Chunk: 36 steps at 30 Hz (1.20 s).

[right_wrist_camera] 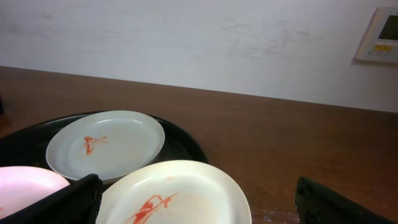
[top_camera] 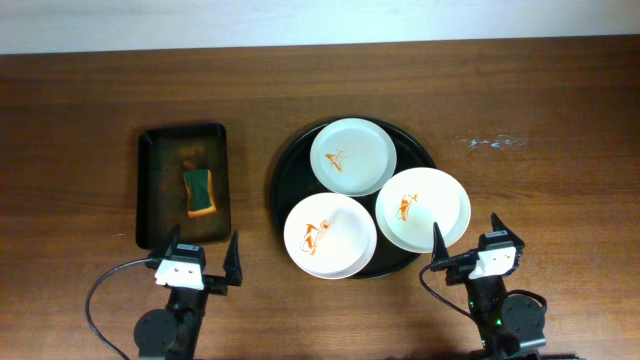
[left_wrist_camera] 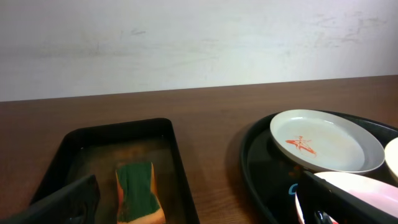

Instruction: Clean dirty plates on tray and stack at the side

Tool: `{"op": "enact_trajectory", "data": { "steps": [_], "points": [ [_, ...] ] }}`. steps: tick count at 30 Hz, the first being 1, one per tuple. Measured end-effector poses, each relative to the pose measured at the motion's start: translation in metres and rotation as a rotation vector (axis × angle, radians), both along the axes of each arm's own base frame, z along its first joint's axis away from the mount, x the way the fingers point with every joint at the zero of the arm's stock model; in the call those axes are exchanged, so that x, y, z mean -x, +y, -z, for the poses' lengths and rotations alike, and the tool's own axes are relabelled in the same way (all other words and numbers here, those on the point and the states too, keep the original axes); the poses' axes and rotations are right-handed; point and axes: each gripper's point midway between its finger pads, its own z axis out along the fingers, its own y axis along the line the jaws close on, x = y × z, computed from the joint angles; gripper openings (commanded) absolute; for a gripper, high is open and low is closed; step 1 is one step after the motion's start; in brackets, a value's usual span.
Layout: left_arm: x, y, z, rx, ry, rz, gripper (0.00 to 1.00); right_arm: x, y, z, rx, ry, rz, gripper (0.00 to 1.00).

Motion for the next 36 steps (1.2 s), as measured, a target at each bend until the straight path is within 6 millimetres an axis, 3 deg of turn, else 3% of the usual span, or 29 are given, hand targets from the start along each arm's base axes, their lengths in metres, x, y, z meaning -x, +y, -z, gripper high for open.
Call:
{"op": "enact_trajectory", "data": {
  "steps": [36],
  "points": [
    [0.0000, 0.0000, 0.0000, 0.000, 0.000, 0.000, 0.99, 0.0000, 0.0001, 0.0000, 0.000, 0.000, 0.000, 0.99]
  ]
}}
